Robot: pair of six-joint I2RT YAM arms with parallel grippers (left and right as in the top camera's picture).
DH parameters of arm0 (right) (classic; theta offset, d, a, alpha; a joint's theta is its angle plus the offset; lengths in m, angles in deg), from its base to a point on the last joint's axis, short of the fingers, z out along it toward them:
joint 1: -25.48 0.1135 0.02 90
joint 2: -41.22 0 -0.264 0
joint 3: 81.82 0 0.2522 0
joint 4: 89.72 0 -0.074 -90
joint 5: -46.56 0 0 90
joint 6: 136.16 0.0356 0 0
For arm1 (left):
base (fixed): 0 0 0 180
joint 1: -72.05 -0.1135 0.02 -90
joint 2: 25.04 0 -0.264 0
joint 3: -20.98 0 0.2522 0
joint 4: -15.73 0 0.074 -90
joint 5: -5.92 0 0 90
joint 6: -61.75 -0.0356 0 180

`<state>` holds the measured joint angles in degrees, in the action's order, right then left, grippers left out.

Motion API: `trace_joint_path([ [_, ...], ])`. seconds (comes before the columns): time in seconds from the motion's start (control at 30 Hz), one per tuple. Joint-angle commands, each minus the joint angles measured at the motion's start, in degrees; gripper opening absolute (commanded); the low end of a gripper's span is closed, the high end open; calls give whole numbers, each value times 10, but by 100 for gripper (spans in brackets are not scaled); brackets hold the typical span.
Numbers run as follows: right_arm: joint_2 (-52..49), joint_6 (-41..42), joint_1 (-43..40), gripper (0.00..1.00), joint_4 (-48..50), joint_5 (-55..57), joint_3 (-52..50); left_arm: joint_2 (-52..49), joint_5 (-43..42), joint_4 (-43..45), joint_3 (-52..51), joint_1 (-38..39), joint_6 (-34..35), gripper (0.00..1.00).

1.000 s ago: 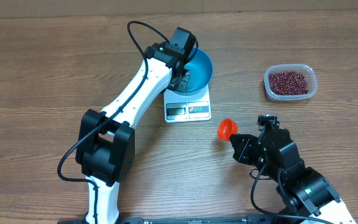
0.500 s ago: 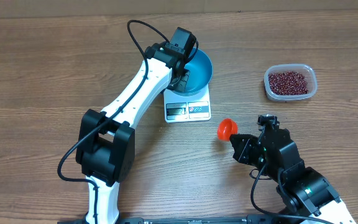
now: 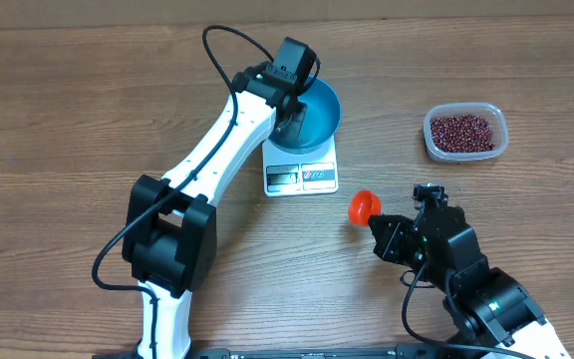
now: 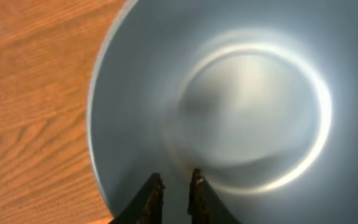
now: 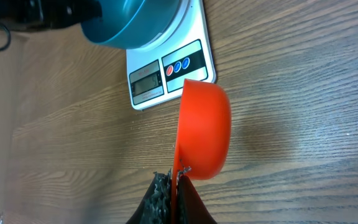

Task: Scoop item into bowl and weigh 150g on scale
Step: 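Withdraw the left gripper from the bowl toward the left front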

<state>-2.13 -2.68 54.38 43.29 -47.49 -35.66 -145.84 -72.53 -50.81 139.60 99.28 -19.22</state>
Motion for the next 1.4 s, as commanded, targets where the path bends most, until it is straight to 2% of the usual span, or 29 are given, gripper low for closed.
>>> trace_joint_path([
  [0.0, 1, -3, -2, 4, -1, 5, 12, -5, -29, -18, 62, 2, 4, 17],
  [0.13, 1, -5, -2, 4, -1, 10, 12, -4, -48, -95, 147, 3, 4, 4],
  [0.37, 1, -5, -2, 4, -1, 41, 12, 25, -93, -237, 285, 0, 0, 4],
  [0.5, 1, -5, -2, 4, -1, 44, 12, 92, -92, -288, 297, -6, -27, 4],
  [0.8, 1, -31, -2, 4, 1, 44, 12, 237, -88, -386, 290, -47, -37, 5],
  [0.9, 1, -31, -2, 4, 2, 44, 12, 254, -113, -413, 269, -47, -61, 5],
  [1.0, 1, -30, -2, 4, 2, 40, 12, 271, -125, -408, 199, -47, -64, 6],
  [1.17, 1, -30, -2, 4, 0, 37, 12, 338, -127, -330, 44, -48, -68, 9],
  [1.37, 1, -30, -2, 4, 0, 38, 12, 490, -146, -248, -101, -48, -63, 17],
])
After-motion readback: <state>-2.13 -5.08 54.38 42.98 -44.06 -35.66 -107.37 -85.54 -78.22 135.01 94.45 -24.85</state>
